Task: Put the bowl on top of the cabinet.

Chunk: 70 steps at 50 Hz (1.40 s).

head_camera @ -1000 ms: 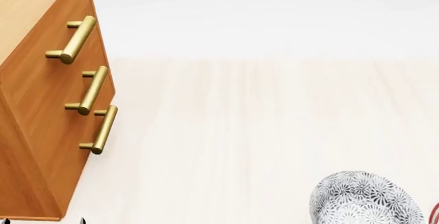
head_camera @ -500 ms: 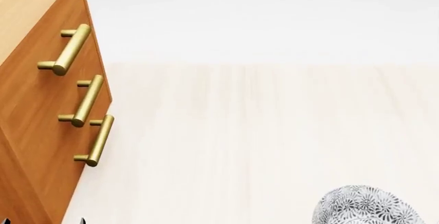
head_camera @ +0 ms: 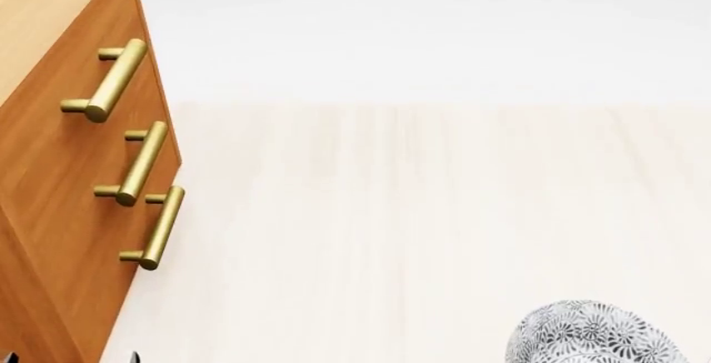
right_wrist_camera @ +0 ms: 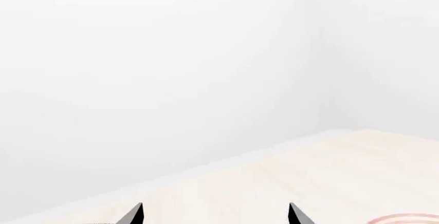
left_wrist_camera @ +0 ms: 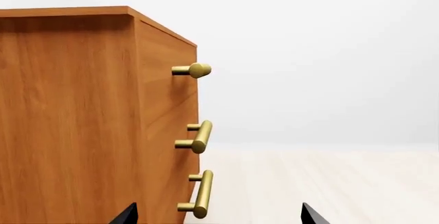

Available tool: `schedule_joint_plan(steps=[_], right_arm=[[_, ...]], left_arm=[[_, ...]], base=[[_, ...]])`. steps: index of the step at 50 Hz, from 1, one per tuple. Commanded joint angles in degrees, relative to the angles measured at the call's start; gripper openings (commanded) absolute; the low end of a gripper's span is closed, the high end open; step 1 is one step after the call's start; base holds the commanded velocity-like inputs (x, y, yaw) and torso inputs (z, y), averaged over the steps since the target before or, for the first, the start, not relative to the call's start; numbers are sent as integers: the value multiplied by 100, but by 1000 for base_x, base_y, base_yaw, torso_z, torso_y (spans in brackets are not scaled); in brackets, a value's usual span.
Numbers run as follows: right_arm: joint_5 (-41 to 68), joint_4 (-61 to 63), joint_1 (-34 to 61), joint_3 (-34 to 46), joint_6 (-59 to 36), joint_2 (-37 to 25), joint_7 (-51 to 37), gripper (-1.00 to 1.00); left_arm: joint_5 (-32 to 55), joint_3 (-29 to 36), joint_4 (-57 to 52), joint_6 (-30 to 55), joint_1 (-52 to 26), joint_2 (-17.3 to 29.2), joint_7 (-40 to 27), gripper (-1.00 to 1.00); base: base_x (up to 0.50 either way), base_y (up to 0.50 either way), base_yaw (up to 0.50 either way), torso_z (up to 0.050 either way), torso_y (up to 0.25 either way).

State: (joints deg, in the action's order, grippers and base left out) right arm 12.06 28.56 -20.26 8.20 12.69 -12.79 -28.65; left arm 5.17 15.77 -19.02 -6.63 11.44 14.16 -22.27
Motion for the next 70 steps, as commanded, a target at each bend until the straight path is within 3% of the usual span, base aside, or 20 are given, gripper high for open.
schedule_joint_plan(steps=[1,11,32,41,52,70], right_arm=[[957,41,-169,-294,470,-79,129,100],[2117,-56,-126,-596,524,-148,86,100],[2507,-56,-308,-851,921,36,-30,100],[3311,-131,-354,-1097,1035,109,-222,100],[4236,-177,-302,-1071,725,-178,-251,100],[4592,-81,-511,-1136,704,-262,-345,100]], left_arm=[[33,29,45,21,-49,14,-16,100],[37,55,49,21,-53,35,-47,100],[71,113,43,-26,-47,111,-139,100],[99,124,32,-34,-48,142,-176,100],[122,157,57,-11,-87,163,-205,100],[139,192,25,-13,-74,199,-256,100]], base=[[0,0,0,0,0],[0,0,0,0,0],[0,0,0,0,0],[0,0,0,0,0],[0,0,0,0,0],[0,0,0,0,0]])
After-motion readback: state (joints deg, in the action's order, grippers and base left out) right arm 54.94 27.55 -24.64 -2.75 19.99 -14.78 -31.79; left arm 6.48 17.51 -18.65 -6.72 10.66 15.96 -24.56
